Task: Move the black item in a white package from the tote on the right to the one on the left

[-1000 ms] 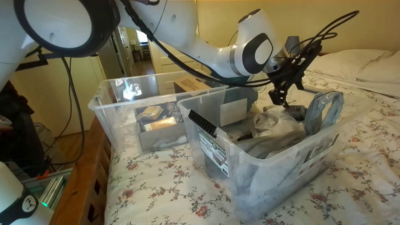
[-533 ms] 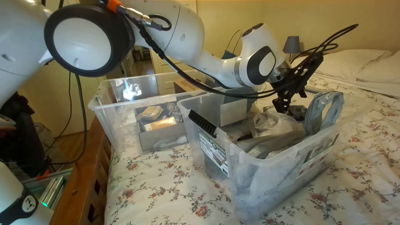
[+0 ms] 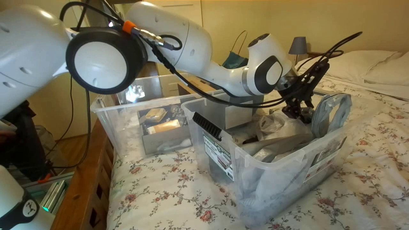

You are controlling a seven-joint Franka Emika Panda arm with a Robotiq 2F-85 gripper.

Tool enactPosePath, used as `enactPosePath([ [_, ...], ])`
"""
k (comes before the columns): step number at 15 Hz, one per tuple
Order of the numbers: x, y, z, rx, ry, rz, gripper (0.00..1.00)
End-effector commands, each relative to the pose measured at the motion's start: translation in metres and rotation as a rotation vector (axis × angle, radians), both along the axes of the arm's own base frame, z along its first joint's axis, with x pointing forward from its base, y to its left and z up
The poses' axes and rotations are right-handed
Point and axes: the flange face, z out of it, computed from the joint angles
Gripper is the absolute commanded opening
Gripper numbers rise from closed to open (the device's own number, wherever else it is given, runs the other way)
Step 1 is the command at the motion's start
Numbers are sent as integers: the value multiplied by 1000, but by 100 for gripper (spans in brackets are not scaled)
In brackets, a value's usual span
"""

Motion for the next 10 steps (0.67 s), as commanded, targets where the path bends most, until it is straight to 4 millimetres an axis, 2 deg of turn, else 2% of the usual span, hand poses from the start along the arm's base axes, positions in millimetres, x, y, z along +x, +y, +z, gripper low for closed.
enactPosePath([
  [1, 8, 2, 0, -38, -25, -7, 34],
  [4, 7, -2, 31, -27, -35, -30, 14],
  [6, 0, -2, 60, 4, -21, -41, 12],
  [8, -15, 4, 95, 43, -10, -18, 11],
  [10, -28, 11, 117, 88, 20, -12, 11],
])
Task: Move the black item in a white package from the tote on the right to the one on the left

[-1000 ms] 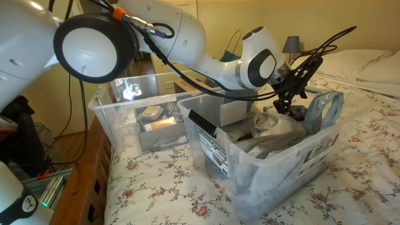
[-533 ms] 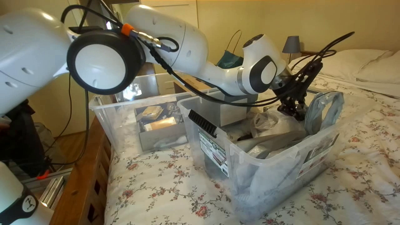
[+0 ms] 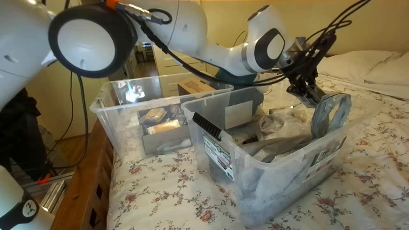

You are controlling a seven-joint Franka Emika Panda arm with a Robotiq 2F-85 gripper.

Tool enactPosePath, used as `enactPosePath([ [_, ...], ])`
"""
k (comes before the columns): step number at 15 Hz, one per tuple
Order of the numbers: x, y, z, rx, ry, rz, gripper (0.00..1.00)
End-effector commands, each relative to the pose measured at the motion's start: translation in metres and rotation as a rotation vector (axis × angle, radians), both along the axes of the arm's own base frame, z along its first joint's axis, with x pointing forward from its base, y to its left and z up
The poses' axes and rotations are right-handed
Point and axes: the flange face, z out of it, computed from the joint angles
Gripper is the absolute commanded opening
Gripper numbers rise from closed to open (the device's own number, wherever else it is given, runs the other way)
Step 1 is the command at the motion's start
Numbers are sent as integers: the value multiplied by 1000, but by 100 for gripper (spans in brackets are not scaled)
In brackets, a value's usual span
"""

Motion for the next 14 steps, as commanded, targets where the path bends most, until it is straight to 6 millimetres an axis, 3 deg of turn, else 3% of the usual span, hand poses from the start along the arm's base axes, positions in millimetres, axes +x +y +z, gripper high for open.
enactPosePath([
  [1, -35, 11, 49, 82, 89, 3, 11],
  [6, -80, 28, 80, 225, 186, -97, 11],
  [10, -110, 24, 103, 312, 44, -249, 11],
  [14, -142, 14, 122, 462, -163, -262, 11],
])
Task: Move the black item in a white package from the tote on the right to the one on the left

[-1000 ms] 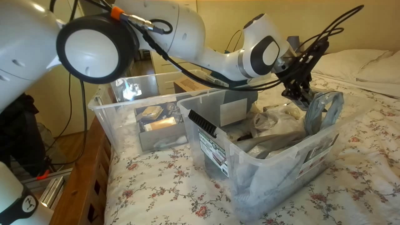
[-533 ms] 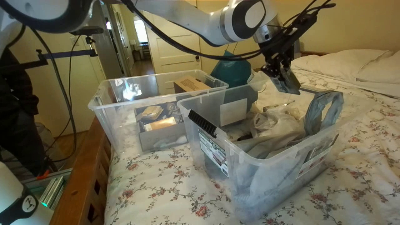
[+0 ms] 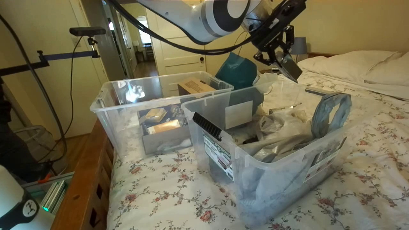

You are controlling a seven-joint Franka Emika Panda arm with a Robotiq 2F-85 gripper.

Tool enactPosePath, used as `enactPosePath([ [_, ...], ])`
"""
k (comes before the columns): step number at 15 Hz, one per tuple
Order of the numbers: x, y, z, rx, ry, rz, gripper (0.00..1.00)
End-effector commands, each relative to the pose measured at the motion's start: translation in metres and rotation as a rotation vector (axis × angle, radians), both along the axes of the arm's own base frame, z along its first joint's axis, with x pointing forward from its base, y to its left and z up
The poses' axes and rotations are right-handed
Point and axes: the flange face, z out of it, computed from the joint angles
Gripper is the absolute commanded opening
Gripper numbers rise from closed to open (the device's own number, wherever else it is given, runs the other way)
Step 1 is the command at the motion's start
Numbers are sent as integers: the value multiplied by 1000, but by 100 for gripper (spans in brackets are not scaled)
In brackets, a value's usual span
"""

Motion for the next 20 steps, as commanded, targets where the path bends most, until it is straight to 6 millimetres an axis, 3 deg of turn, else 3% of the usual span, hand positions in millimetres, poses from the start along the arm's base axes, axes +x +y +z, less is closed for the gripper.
enactPosePath([
  [1, -8, -2, 4, 27, -54, -14, 36],
  [4, -26, -10, 8, 62, -102, -35, 36],
  [7, -29, -9, 8, 66, -100, -37, 36],
  [8, -37, -5, 17, 43, -119, -14, 11],
  [12, -97, -11, 56, 27, -182, 31, 11],
  [15, -137, -15, 69, 64, -182, 16, 11],
  [17, -166, -10, 65, 107, -143, 4, 11],
  [19, -200, 16, 46, 175, -80, 29, 11],
  [20, -219, 20, 41, 192, -61, 46, 11],
])
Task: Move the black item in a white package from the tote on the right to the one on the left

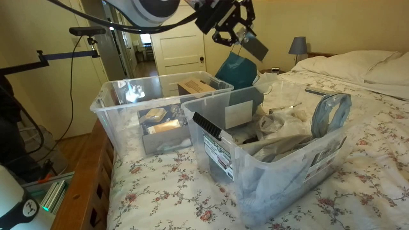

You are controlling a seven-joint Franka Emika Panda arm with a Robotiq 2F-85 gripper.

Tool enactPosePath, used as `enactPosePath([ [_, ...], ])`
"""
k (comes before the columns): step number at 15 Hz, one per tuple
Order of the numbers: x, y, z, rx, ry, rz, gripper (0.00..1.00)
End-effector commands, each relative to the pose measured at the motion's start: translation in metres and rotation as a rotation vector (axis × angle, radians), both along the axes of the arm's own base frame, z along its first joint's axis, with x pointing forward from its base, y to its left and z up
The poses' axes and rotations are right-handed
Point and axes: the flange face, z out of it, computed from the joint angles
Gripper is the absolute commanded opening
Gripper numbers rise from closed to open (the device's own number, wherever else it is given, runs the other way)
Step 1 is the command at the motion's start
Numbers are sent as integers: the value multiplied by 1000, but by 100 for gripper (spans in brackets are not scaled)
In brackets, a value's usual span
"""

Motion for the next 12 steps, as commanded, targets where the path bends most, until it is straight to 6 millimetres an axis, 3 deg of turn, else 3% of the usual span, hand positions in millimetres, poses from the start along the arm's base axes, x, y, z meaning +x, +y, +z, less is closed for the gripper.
enactPosePath([
  [1, -81, 28, -19, 45, 49, 98, 11],
  [3, -114, 29, -16, 43, 6, 154, 11],
  [5, -142, 14, -5, 79, -73, 121, 11],
  [6, -103, 39, -13, 59, -8, 143, 36],
  [8, -124, 24, -5, 70, -51, 126, 36],
  [10, -134, 17, -2, 74, -58, 118, 36],
  [11, -134, 17, -3, 74, -58, 118, 11],
  [12, -139, 24, -4, 83, -39, 151, 11],
])
